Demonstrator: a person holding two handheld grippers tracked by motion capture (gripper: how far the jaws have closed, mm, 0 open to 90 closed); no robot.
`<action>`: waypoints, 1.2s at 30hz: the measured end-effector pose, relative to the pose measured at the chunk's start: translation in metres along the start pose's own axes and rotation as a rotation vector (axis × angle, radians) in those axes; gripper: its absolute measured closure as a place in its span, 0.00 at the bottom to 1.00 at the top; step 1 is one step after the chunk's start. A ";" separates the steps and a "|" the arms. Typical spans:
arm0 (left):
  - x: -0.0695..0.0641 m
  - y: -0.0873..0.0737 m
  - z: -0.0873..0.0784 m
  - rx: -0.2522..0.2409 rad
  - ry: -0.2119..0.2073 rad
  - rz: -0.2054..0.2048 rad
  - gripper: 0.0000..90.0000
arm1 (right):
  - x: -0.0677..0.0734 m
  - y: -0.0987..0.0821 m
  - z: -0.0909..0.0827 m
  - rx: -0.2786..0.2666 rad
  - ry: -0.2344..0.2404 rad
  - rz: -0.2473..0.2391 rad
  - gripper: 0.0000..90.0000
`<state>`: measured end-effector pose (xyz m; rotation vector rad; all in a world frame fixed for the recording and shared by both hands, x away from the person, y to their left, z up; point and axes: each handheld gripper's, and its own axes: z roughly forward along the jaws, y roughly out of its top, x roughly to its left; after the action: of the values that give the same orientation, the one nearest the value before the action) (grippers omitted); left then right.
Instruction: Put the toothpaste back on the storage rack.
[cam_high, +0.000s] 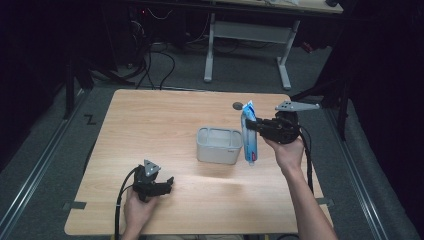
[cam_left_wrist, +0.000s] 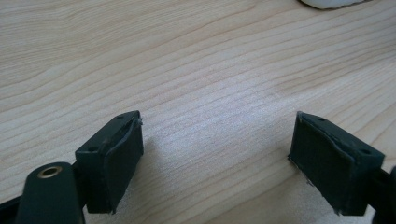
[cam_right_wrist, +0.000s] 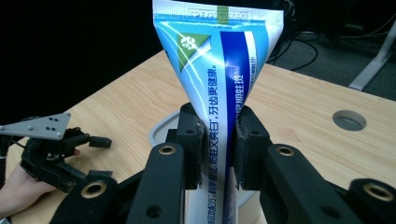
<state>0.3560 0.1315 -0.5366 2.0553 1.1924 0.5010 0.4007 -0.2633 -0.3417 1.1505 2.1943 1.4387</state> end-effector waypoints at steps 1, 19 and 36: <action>0.000 0.000 0.000 0.000 0.000 0.000 0.19 | 0.000 0.001 0.000 -0.001 0.003 -0.001 0.84; 0.000 0.000 0.000 -0.001 0.001 -0.002 0.20 | 0.012 0.021 0.013 -0.007 0.030 -0.032 0.84; 0.001 0.000 0.000 -0.002 0.000 -0.002 0.20 | 0.018 0.040 0.031 -0.044 0.027 -0.038 0.84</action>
<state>0.3566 0.1318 -0.5366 2.0516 1.1937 0.5016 0.4263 -0.2225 -0.3185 1.0754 2.1789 1.4880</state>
